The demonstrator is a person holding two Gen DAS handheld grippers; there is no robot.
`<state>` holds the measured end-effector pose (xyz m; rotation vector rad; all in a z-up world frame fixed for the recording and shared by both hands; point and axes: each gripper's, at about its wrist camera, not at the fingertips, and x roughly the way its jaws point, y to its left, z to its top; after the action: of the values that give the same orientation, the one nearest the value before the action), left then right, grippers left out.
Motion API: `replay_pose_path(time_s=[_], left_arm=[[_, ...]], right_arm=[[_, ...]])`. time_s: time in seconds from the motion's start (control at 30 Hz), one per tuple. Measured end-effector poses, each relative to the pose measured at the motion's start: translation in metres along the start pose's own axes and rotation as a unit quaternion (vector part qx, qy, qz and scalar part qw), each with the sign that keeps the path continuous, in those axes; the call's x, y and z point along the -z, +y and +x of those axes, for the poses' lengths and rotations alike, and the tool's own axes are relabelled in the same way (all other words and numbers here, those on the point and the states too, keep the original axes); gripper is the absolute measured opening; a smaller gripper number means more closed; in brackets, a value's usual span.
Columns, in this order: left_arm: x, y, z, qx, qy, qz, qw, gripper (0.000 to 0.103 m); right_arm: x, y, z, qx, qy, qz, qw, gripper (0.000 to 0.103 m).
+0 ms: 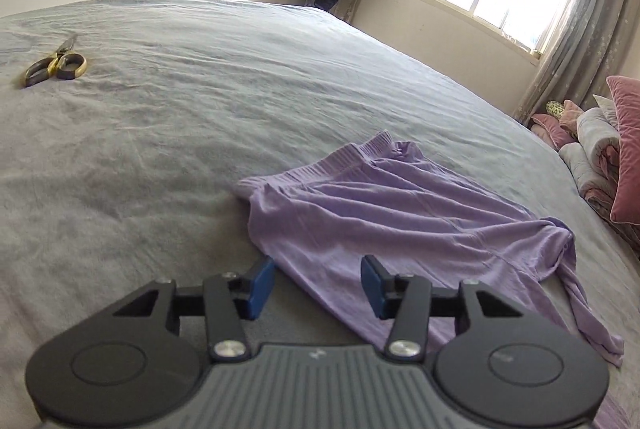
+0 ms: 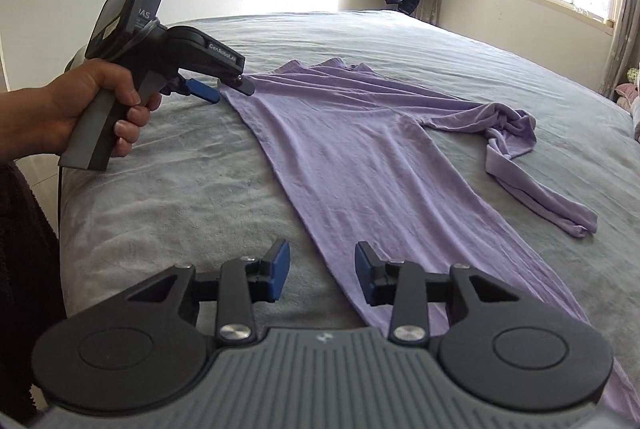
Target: Fold clothes
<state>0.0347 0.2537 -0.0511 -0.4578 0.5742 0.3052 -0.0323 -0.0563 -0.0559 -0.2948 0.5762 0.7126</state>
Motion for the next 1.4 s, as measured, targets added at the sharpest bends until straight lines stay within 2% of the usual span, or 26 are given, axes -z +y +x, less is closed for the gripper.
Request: replay_pose_path(time_s=[0.17, 0.23, 0.27, 0.3, 0.33, 0.43, 0.53, 0.63, 0.73, 0.8, 0.87, 0.9, 0.97, 1.0, 1.03, 1.07, 1.2, 1.33, 1.4], left_arm=[[-0.005, 0.018, 0.014, -0.015, -0.014, -0.038, 0.9991, 0.015], [-0.005, 0.022, 0.018, -0.021, -0.021, -0.044, 0.9986, 0.003], [-0.005, 0.023, 0.017, -0.022, -0.024, -0.046, 0.9984, 0.002], [-0.006, 0.023, 0.017, -0.024, -0.027, -0.046, 0.9983, 0.002], [-0.006, 0.022, 0.015, -0.029, -0.035, -0.041, 0.9981, 0.001], [-0.005, 0.021, 0.004, -0.050, -0.065, -0.022, 0.9964, 0.001], [-0.007, 0.025, -0.004, -0.067, -0.079, -0.016, 0.9945, 0.001], [-0.006, 0.029, 0.000, -0.081, -0.060, -0.006, 0.9949, 0.001], [-0.005, 0.028, 0.007, -0.088, -0.041, 0.006, 0.9952, 0.003], [-0.005, 0.026, 0.007, -0.091, -0.037, 0.017, 0.9950, 0.006], [-0.006, 0.026, 0.005, -0.082, -0.036, 0.014, 0.9959, 0.011], [-0.006, 0.026, 0.004, -0.078, -0.035, 0.012, 0.9963, 0.017], [-0.006, 0.025, 0.000, -0.078, -0.041, 0.007, 0.9961, 0.032], [-0.007, 0.025, -0.003, -0.080, -0.046, 0.006, 0.9957, 0.044], [-0.007, 0.024, -0.005, -0.084, -0.051, 0.005, 0.9951, 0.054], [-0.007, 0.024, -0.008, -0.087, -0.057, 0.005, 0.9945, 0.057], [-0.007, 0.017, -0.020, -0.076, -0.080, 0.014, 0.9938, 0.066], [-0.004, 0.003, -0.028, -0.051, -0.100, 0.049, 0.9925, 0.073], [0.001, -0.005, -0.025, -0.045, -0.088, 0.070, 0.9926, 0.077]], right_arm=[[-0.008, 0.004, 0.021, 0.015, 0.001, 0.011, 1.000, 0.034], [-0.009, 0.002, 0.026, 0.022, -0.003, 0.022, 1.000, 0.023], [-0.010, 0.001, 0.027, 0.025, -0.004, 0.026, 0.999, 0.018], [-0.009, 0.001, 0.027, 0.027, -0.005, 0.027, 0.999, 0.004], [-0.009, 0.001, 0.027, 0.030, -0.005, 0.029, 0.999, 0.002], [-0.013, 0.004, 0.021, 0.012, -0.009, 0.033, 0.999, 0.002], [-0.017, 0.008, 0.014, -0.010, -0.013, 0.037, 0.999, 0.002], [-0.017, 0.014, 0.011, -0.026, -0.008, 0.029, 0.999, 0.002], [-0.010, 0.020, 0.020, -0.024, 0.010, 0.017, 1.000, 0.003], [-0.011, 0.020, 0.022, -0.024, 0.010, 0.020, 0.999, 0.006], [-0.013, 0.019, 0.021, -0.026, 0.008, 0.027, 0.999, 0.013], [-0.013, 0.018, 0.021, -0.025, 0.007, 0.029, 0.999, 0.016], [-0.013, 0.015, 0.017, -0.017, 0.002, 0.032, 0.999, 0.043], [-0.012, 0.013, 0.014, -0.011, -0.004, 0.035, 0.999, 0.064], [-0.012, 0.011, 0.010, -0.008, -0.013, 0.040, 0.999, 0.067], [-0.012, 0.008, 0.007, -0.007, -0.022, 0.046, 0.999, 0.067], [-0.010, -0.006, -0.007, 0.009, -0.045, 0.067, 0.997, 0.067], [0.000, -0.024, -0.013, 0.042, -0.036, 0.083, 0.995, 0.067], [0.007, -0.035, -0.016, 0.057, -0.031, 0.097, 0.993, 0.067]])
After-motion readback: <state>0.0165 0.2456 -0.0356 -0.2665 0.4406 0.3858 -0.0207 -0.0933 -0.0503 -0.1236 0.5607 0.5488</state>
